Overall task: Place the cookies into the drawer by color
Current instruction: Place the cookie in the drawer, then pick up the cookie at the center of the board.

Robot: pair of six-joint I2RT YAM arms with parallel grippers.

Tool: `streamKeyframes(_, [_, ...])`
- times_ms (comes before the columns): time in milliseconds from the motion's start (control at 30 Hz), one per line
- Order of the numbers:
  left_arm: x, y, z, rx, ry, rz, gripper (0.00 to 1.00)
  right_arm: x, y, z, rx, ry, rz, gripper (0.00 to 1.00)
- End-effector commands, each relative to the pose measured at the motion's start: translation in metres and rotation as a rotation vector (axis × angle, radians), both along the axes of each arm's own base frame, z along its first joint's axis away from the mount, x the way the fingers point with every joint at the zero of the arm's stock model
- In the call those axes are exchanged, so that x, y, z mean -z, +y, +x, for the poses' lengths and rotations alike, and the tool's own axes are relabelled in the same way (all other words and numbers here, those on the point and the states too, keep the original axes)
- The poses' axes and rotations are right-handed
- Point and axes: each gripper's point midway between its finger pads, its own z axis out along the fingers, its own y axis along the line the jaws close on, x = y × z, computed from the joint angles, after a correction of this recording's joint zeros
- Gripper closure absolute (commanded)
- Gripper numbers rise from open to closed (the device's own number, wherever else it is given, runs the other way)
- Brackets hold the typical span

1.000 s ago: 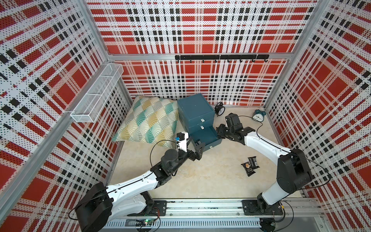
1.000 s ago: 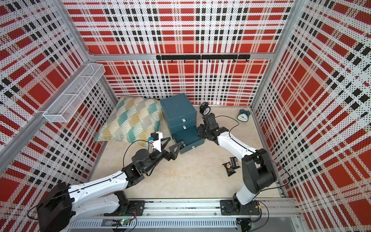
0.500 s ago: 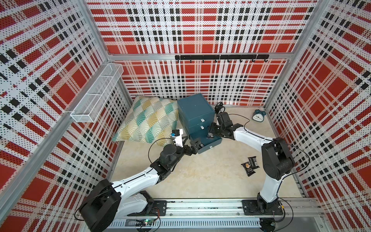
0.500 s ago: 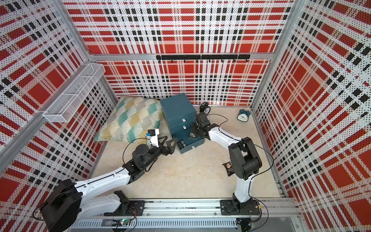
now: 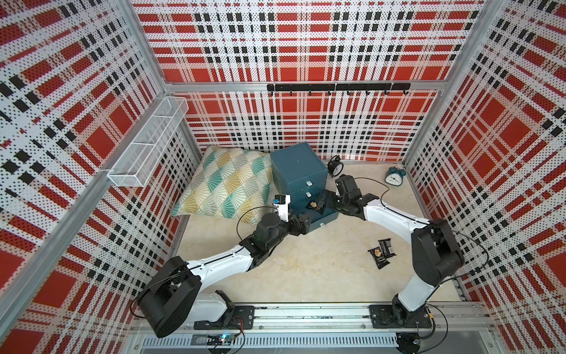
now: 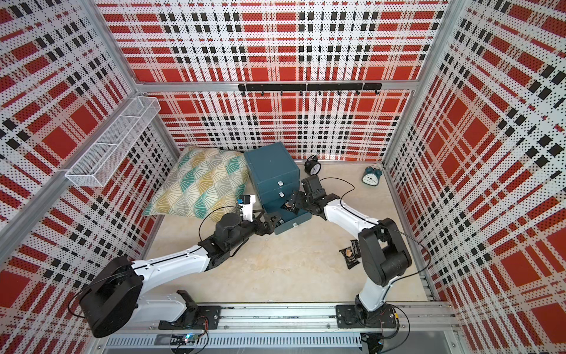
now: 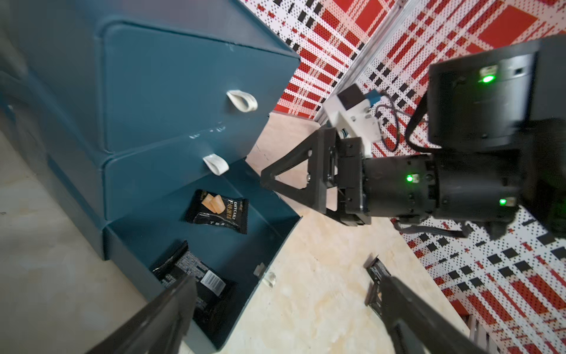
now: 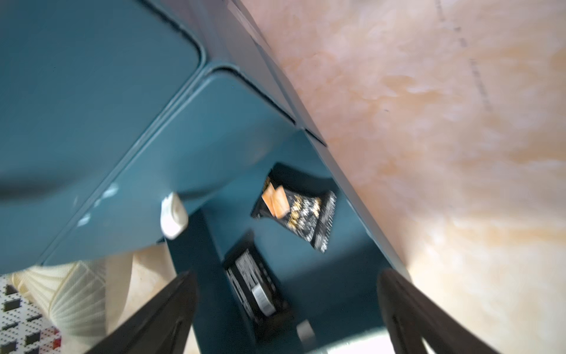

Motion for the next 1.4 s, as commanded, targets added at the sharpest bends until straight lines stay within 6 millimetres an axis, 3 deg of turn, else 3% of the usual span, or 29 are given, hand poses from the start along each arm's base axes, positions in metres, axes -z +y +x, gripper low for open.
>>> streamKeyframes(0, [0.000,-0.022,-0.007,0.061,-0.013,0.053,0.01,-0.017,-0.024,-0.019,0.053,-0.030,-0.050,0.00])
streamKeyframes(233, [0.009,-0.069,-0.030,0.177,-0.029,0.150,0.01,-0.020,-0.073,-0.067,0.188,0.008,-0.121,0.00])
streamKeyframes(533, [0.032,-0.120,-0.054,0.330,-0.015,0.280,0.01,0.011,-0.132,-0.134,0.412,0.119,-0.155,0.00])
streamKeyframes(800, [0.045,-0.142,-0.071,0.406,-0.004,0.325,0.01,0.035,-0.164,-0.181,0.576,0.229,-0.161,0.00])
streamKeyframes(1167, [0.040,-0.141,-0.073,0.401,-0.020,0.319,0.01,0.081,-0.177,-0.191,0.587,0.309,-0.214,0.01])
streamKeyframes(1367, [0.038,-0.139,-0.071,0.390,-0.029,0.320,0.01,0.103,-0.161,-0.187,0.505,0.357,-0.168,0.05])
